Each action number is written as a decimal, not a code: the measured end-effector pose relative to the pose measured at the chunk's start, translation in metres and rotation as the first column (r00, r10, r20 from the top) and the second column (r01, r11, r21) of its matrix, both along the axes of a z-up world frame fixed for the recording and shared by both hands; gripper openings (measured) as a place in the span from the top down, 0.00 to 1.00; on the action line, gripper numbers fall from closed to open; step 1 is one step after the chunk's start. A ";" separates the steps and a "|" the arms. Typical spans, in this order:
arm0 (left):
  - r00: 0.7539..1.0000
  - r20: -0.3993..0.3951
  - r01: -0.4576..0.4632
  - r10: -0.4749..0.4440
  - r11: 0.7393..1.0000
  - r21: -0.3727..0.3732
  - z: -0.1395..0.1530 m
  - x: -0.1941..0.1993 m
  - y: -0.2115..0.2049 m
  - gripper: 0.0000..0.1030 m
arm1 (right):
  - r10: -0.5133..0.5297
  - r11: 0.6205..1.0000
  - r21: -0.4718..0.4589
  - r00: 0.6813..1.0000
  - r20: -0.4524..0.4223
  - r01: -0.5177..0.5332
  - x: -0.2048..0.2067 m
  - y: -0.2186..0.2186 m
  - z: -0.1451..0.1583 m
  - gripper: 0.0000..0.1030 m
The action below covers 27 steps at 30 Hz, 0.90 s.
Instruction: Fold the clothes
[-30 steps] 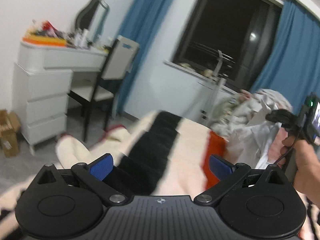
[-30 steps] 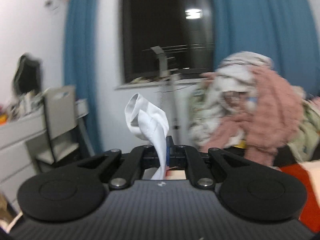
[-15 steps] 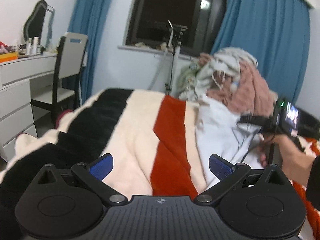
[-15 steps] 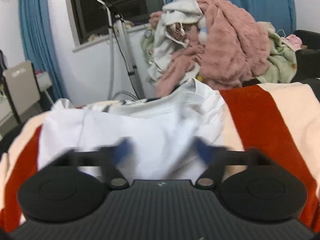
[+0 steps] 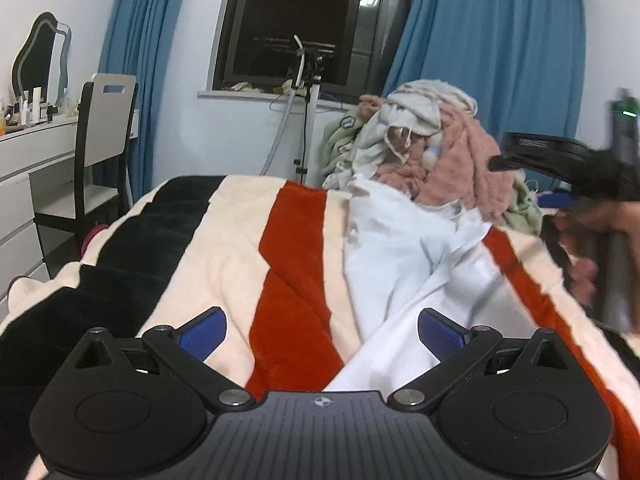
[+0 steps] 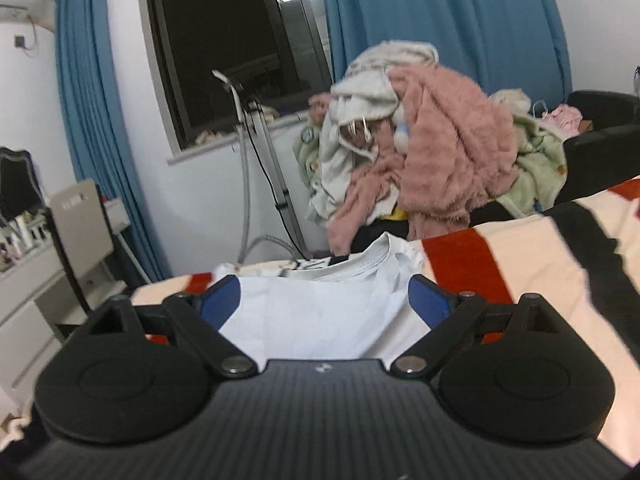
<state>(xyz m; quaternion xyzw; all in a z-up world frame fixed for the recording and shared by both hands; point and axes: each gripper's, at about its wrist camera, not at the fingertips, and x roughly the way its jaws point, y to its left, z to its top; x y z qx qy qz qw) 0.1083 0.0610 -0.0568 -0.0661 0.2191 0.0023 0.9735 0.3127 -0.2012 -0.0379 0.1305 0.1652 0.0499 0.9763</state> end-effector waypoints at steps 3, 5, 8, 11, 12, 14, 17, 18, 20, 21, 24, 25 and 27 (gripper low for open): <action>1.000 -0.005 0.001 -0.001 1.000 -0.023 0.012 -0.017 0.002 0.00 | 0.014 1.000 -0.008 1.000 0.021 -0.014 -0.058 -0.006 0.014 0.10; 1.000 -0.008 0.012 -0.012 0.999 -0.032 0.019 -0.030 0.002 0.00 | 0.021 1.000 -0.017 1.000 0.018 -0.021 -0.094 -0.008 0.015 0.10; 0.999 0.020 0.028 -0.029 1.000 0.009 0.032 -0.047 -0.001 0.00 | 0.031 0.999 -0.030 0.999 0.012 -0.030 -0.149 -0.010 0.015 0.10; 0.999 0.031 0.021 -0.022 0.999 0.023 0.041 -0.058 -0.001 0.00 | 0.041 0.998 -0.044 0.999 0.006 -0.040 -0.203 -0.012 0.015 0.10; 0.999 0.027 0.018 -0.019 1.000 0.018 0.044 -0.061 0.001 0.00 | 0.043 0.998 -0.045 0.999 0.000 -0.043 -0.217 -0.014 0.010 0.10; 1.000 -0.001 0.020 -0.020 1.000 -0.016 0.045 -0.064 0.009 0.00 | 0.047 0.998 -0.045 0.999 -0.015 -0.048 -0.243 -0.018 0.000 0.10; 0.994 -0.096 0.035 -0.047 0.992 -0.125 0.042 -0.063 0.035 0.01 | 0.021 1.000 0.013 0.998 -0.060 -0.020 -0.258 -0.029 -0.011 0.11; 0.990 -0.133 0.013 -0.036 0.985 -0.170 0.039 -0.063 0.046 0.02 | 0.019 1.000 0.020 0.998 -0.064 -0.018 -0.258 -0.030 -0.012 0.11; 0.977 -0.211 -0.051 -0.004 0.966 -0.253 0.032 -0.065 0.071 0.04 | 0.013 1.000 0.028 0.998 -0.062 -0.012 -0.259 -0.032 -0.011 0.11; 0.970 -0.242 -0.091 0.022 0.956 -0.278 0.029 -0.067 0.082 0.05 | 0.008 1.000 0.031 0.998 -0.058 -0.006 -0.259 -0.033 -0.011 0.11; 0.941 -0.325 -0.198 0.090 0.927 -0.317 0.021 -0.076 0.108 0.07 | 0.009 0.998 0.055 0.998 -0.067 -0.005 -0.258 -0.034 -0.012 0.11; 0.928 -0.357 -0.230 0.107 0.919 -0.322 0.017 -0.078 0.114 0.09 | 0.013 0.998 0.061 0.997 -0.072 -0.009 -0.257 -0.035 -0.013 0.11; 0.892 -0.434 -0.279 0.124 0.907 -0.314 0.007 -0.080 0.122 0.16 | 0.013 0.997 0.073 0.997 -0.081 -0.007 -0.257 -0.037 -0.014 0.11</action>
